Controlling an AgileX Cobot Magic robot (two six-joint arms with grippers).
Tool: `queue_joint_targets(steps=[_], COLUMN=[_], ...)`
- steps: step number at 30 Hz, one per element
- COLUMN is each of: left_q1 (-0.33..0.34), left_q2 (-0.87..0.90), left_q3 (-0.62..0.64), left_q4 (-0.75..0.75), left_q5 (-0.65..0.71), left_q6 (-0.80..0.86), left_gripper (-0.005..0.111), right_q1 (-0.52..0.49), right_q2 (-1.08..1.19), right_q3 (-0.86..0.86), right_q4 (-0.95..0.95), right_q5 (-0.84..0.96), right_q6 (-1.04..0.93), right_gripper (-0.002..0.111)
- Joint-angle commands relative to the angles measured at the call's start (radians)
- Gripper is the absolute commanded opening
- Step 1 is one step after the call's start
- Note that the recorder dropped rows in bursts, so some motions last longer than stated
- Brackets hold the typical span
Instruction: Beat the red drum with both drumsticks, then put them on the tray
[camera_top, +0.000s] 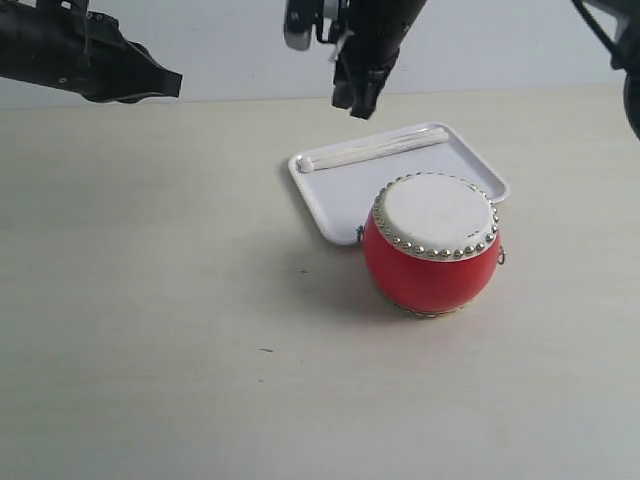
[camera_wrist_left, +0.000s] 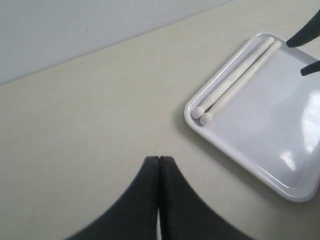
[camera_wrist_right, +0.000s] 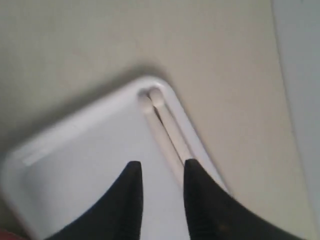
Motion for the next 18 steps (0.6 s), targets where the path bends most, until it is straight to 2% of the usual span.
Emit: queue_joint_targets(steps=[1,3,4,8,12,14,18], left_q1=[-0.003,-0.003,-0.003,-0.003,-0.003,-0.003,-0.003], left_q2=[-0.085,-0.126,-0.143,-0.225,-0.327,-0.379,-0.458], left_q3=[0.084,0.141,0.164,0.271,0.376,0.421,0.470], left_q4=[-0.147,-0.231,-0.263,-0.441,-0.690,-0.690,-0.690], left_q5=[-0.023,-0.049,-0.058,-0.065,-0.055,-0.037,-0.035], left_q6=[0.144,0.231,0.267,0.443,0.720,0.796,0.798], left_gripper=[0.000,0.000,0.000,0.000,0.000,0.000,0.000], right_q1=[0.004,0.004,0.004,0.004,0.004,0.004,0.004], right_q2=[-0.063,-0.077,-0.081,-0.085,-0.085,-0.090,-0.117], right_q3=[-0.007,-0.007,-0.007,-0.003,-0.003,-0.003,-0.003], right_q4=[0.163,0.186,0.202,0.250,0.315,0.332,0.335], right_q5=[0.105,0.120,0.120,0.120,0.120,0.120,0.120], right_q6=[0.219,0.245,0.245,0.311,0.388,0.416,0.473], right_gripper=[0.012,0.002,0.000,0.000,0.000,0.000,0.000])
